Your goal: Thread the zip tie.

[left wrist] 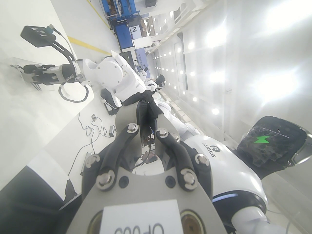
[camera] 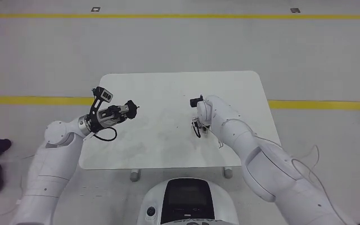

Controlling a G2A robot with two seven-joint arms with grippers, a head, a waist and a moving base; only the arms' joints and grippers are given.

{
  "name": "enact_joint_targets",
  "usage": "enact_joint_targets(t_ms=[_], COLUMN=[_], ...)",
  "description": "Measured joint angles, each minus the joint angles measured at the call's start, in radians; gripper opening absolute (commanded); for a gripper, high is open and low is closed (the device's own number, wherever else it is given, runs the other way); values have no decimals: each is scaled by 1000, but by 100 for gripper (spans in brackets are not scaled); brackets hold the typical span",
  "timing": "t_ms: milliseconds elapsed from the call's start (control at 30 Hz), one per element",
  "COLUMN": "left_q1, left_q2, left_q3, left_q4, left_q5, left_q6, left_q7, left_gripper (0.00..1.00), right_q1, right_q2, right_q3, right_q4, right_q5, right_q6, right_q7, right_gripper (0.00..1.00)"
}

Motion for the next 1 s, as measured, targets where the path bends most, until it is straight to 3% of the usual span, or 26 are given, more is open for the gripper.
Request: enact_joint_targets(t_ms=[233, 700, 1000], left_q1=[0, 0, 0], left_q2=[0, 0, 0], left_q3=[0, 0, 0], left_q4=[0, 0, 0], left_q5=[0, 0, 0], left_q6=[0, 0, 0], left_q7=[0, 0, 0], left_gripper=[0, 0, 0], right_q1=[9, 10, 11], right_q2=[-3, -11, -17], right_q3=[14, 23, 31], right_q4=[12, 27, 39], right_q5=[11, -8, -11], right_q6=[-32, -26, -34], right_q7=[10, 5, 7], right_gripper=[9, 8, 2])
